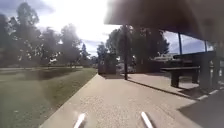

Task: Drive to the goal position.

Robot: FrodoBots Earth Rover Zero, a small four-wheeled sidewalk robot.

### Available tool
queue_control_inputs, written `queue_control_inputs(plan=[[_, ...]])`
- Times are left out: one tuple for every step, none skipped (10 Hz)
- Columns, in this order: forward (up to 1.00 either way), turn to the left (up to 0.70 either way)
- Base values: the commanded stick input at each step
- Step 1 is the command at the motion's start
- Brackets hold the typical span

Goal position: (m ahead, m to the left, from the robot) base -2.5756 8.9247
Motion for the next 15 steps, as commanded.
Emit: queue_control_inputs(plan=[[0.00, 0.00], [0.00, 0.00], [0.00, 0.00], [0.00, 0.00], [0.00, -0.04], [0.00, -0.15], [0.00, -0.70], [0.00, -0.70], [0.00, -0.70], [0.00, -0.70], [0.00, -0.70], [0.00, -0.70], [0.00, -0.70], [0.00, -0.70], [0.00, -0.70]])
